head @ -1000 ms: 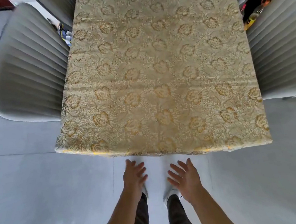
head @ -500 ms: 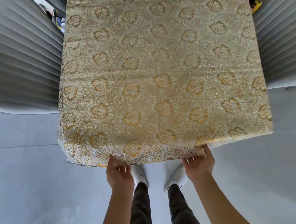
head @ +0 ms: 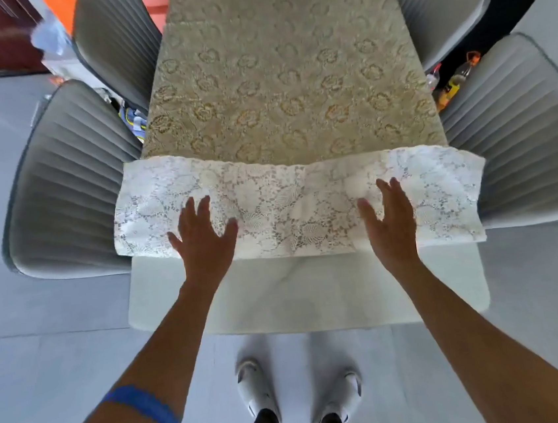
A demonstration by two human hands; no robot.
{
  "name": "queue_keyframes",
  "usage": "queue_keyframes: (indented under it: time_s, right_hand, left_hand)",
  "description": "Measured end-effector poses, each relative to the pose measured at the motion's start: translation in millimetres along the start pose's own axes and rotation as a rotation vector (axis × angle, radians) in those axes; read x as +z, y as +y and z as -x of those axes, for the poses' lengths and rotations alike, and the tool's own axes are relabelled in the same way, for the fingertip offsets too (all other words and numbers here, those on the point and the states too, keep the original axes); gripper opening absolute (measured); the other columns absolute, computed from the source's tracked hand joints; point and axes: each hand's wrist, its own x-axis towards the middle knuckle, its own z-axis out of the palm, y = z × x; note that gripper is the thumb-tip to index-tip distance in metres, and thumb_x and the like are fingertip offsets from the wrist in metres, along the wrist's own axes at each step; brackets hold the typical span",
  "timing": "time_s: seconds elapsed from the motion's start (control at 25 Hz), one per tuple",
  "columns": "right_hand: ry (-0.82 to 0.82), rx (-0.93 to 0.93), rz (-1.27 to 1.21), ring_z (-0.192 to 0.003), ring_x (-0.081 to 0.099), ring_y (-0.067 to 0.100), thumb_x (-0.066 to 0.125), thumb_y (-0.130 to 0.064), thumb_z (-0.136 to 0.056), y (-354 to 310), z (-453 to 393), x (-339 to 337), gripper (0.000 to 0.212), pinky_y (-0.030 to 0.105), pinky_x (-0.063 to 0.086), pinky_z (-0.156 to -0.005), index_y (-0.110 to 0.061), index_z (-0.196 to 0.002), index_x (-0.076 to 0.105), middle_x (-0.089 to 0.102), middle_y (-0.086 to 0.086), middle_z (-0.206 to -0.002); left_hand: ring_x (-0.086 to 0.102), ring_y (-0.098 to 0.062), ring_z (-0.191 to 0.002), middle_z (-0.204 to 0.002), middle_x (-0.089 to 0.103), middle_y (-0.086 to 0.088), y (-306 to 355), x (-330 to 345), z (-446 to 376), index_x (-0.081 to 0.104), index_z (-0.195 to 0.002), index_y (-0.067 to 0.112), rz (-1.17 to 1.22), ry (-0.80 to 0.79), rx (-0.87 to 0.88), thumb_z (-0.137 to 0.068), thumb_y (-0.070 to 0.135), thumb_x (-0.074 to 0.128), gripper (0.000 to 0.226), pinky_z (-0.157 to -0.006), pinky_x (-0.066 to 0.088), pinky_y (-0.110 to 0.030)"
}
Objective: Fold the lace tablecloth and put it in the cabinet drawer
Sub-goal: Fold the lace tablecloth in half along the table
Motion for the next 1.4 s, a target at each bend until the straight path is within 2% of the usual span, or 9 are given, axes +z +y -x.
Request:
queue_keyframes:
  time_s: [0.16,0.28,0.36,0.48,0.76,0.92,1.04,1.2,1.4]
  right_hand:
    - [-0.318,-0.171,0.67,-0.144,0.028,0.031,0.059,-0.02,-0.084,56,35,25,0.071,0.045,0.033,-0.112,-0.018,-0.149,0.031,0.024,0.008,-0.16]
    - [-0.246,-0.264,0.854,-0.124,0.05,0.034,0.06,-0.007,-0.075,80,42,41,0.057,0.047,0.044,-0.095,-0.014,-0.131,0.053,0.051,0.012,-0.14]
    - [-0.142,-0.343,0.956,-0.098,0.061,0.036,0.065,-0.006,-0.076,82,30,46,0.034,0.046,0.048,-0.083,-0.009,-0.11,0.063,0.063,0.014,-0.112]
    - [-0.093,-0.397,0.997,-0.075,0.062,0.035,0.07,-0.013,-0.077,81,15,43,0.016,0.044,0.047,-0.073,-0.006,-0.09,0.064,0.064,0.013,-0.086]
    - [-0.228,-0.283,0.847,-0.061,0.059,0.031,0.077,-0.007,-0.063,104,106,16,0.018,0.04,0.048,-0.062,-0.008,-0.075,0.064,0.061,0.01,-0.071]
    - [-0.385,-0.177,0.789,-0.07,0.06,0.033,0.068,0.0,-0.051,113,152,-2,0.03,0.04,0.048,-0.062,-0.009,-0.079,0.062,0.06,0.009,-0.079]
    - [-0.42,-0.216,0.664,-0.096,0.061,0.034,0.065,-0.002,-0.06,100,114,-2,0.043,0.042,0.049,-0.074,-0.013,-0.101,0.063,0.064,0.006,-0.108]
    - [-0.479,-0.239,0.75,-0.14,0.032,0.03,0.057,-0.01,-0.08,85,35,3,0.071,0.046,0.039,-0.104,-0.019,-0.146,0.032,0.024,0.005,-0.159]
    - [-0.541,-0.211,0.872,-0.11,0.055,0.029,0.053,-0.026,-0.088,83,3,4,0.059,0.04,0.05,-0.085,-0.022,-0.142,0.031,0.039,0.008,-0.14]
  left_hand:
    - [0.019,-0.021,-0.145,-0.158,0.024,-0.004,-43,49,45,0.03,-0.146,0.022,-0.499,-0.336,0.162,-0.085,0.028,0.058,0.068,-0.118,0.011,-0.053]
    - [0.046,-0.034,-0.126,-0.14,0.046,-0.014,-54,68,42,0.047,-0.135,0.013,-0.602,-0.298,0.333,-0.072,0.011,0.061,0.064,-0.107,0.035,-0.052]
    - [0.062,-0.039,-0.092,-0.111,0.062,-0.02,-54,74,30,0.062,-0.111,0.004,-0.596,-0.178,0.457,-0.064,0.002,0.068,0.047,-0.082,0.052,-0.047]
    - [0.063,-0.036,-0.065,-0.081,0.066,-0.017,-47,72,14,0.068,-0.085,0.002,-0.598,-0.145,0.516,-0.061,-0.001,0.076,0.026,-0.059,0.054,-0.039]
    - [0.061,-0.027,-0.046,-0.057,0.061,-0.008,-56,49,105,0.064,-0.064,0.007,-0.515,-0.355,0.464,-0.048,0.001,0.084,0.026,-0.053,0.052,-0.031]
    - [0.065,-0.028,-0.078,-0.086,0.066,-0.006,-63,36,149,0.065,-0.089,0.01,-0.527,-0.54,0.216,-0.067,0.011,0.069,0.022,-0.077,0.051,-0.034]
    - [0.059,-0.023,-0.096,-0.106,0.064,-0.001,-53,33,126,0.058,-0.107,0.016,-0.459,-0.529,0.136,-0.078,0.013,0.049,0.03,-0.084,0.044,-0.034]
    - [0.054,-0.021,-0.112,-0.124,0.059,-0.001,-26,36,58,0.054,-0.121,0.021,-0.327,-0.537,0.148,-0.082,0.004,0.047,0.043,-0.09,0.044,-0.035]
    - [0.036,-0.026,-0.13,-0.147,0.031,-0.006,-11,48,-11,0.037,-0.139,0.026,-0.494,-0.722,0.422,-0.084,0.014,0.065,0.063,-0.101,0.041,-0.041]
